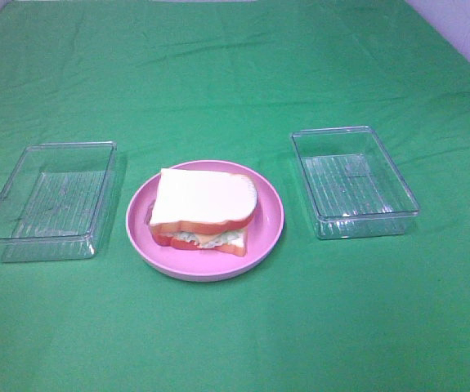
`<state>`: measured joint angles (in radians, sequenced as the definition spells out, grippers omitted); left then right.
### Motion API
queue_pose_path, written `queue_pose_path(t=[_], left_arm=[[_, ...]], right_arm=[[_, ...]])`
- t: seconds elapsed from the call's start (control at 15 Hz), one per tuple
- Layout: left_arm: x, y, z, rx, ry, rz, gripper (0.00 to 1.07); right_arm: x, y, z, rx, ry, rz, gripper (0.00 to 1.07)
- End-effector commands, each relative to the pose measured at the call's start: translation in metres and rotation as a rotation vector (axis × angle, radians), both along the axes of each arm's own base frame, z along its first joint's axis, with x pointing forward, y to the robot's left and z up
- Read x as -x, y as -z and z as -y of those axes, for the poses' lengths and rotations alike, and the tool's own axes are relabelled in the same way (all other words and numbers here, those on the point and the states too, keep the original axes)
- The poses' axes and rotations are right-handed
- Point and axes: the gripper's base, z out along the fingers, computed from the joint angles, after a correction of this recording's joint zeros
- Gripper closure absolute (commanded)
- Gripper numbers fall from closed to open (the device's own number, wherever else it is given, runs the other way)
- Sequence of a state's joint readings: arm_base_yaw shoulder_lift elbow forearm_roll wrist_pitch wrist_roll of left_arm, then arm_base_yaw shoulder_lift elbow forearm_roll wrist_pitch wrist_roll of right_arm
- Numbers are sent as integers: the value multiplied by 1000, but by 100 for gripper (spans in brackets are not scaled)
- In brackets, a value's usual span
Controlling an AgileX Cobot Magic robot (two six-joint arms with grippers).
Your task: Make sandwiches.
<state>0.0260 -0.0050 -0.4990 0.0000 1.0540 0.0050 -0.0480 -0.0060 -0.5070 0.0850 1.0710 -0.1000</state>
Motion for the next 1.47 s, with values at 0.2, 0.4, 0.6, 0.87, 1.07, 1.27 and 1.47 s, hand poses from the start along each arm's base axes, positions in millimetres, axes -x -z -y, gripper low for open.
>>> queue_pose_path(t=[0.2, 0.4, 0.6, 0.87, 1.07, 1.27, 1.47], left_arm=[[3, 0, 2, -4, 22, 32, 33], [3, 0, 2, -4, 22, 32, 33], [3, 0, 2, -4, 22, 32, 33], [3, 0, 2, -4, 22, 32, 33], [3, 0, 2, -4, 22, 32, 33], [3, 0, 2, -4, 22, 32, 33], [3, 0, 2, -4, 22, 32, 33]], right_arm=[[1, 0, 0, 8, 0, 24, 34], [1, 0, 0, 8, 0, 24, 34], [1, 0, 0, 8, 0, 24, 34], [1, 0, 0, 8, 0, 24, 34], [1, 0, 0, 8, 0, 24, 34], [1, 0, 0, 8, 0, 24, 34], [1, 0, 0, 8, 0, 24, 34]])
